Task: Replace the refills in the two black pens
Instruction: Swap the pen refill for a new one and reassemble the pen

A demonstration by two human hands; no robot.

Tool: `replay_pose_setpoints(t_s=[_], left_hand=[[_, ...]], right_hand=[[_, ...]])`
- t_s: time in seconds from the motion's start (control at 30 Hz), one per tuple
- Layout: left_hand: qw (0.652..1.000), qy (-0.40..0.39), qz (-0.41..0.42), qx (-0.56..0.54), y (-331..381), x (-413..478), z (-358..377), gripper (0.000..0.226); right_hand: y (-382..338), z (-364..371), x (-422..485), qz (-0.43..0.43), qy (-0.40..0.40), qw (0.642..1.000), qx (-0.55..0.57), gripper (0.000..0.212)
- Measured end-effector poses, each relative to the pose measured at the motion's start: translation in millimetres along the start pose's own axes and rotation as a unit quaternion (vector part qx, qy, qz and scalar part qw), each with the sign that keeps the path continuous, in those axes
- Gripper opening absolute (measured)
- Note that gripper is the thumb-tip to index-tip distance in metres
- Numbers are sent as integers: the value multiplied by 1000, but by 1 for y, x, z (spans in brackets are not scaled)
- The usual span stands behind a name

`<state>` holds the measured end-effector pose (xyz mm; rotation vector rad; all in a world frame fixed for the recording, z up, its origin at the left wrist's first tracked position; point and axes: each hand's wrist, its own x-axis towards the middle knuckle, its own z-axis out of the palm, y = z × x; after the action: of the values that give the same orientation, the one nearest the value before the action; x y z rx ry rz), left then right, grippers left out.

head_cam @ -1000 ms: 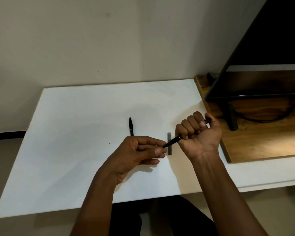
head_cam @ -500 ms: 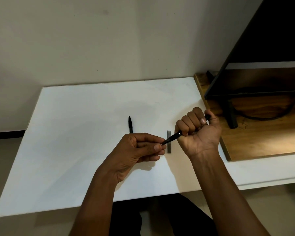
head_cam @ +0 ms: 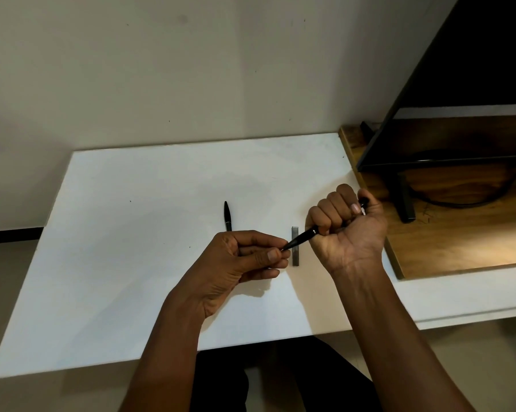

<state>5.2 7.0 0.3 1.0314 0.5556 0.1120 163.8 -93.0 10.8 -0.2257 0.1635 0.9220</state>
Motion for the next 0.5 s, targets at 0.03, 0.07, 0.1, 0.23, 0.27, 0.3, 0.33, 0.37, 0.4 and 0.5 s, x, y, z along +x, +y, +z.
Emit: replay_pose_setpoints(t_s=[0.03,0.07,0.1,0.23,0.27,0.3,0.33,0.37,0.4,0.5], left_hand=[[1000,0,1,0,0,0,0,37],[1000,0,1,0,-1,0,0,37],[1000,-1,1,1,-1,0,0,37],[1000,-3,2,6,-1,1,-1,36],[1000,-2,4,8,-2,1,-1,35],[1000,-1,6,9,-2,2,-1,35],[1000,-1,7,10,-3,2,-2,34],[1000,0,7,10,-3,2,-2,33],[1000,-1,6,10,-3,2,-2,33],[1000,11,11,12,-1,2,-2,31]], right_hand=[[0,0,0,1,0,1000,3,58],[0,0,0,2,0,1000,5,58],[0,0,0,2,-2,1000,5,58],[-1,0,0,7,-7,1000,6,56],[-1,-1,0,9,-8,1000,7,55],[-1,-1,0,12,-6,1000,6,54],[0,-1,0,13,-5,1000,6,54],[0,-1,0,14,-4,1000,6,53],[0,-1,0,14,-5,1000,7,52],[0,-1,-1,13,16,1000,-10,46]])
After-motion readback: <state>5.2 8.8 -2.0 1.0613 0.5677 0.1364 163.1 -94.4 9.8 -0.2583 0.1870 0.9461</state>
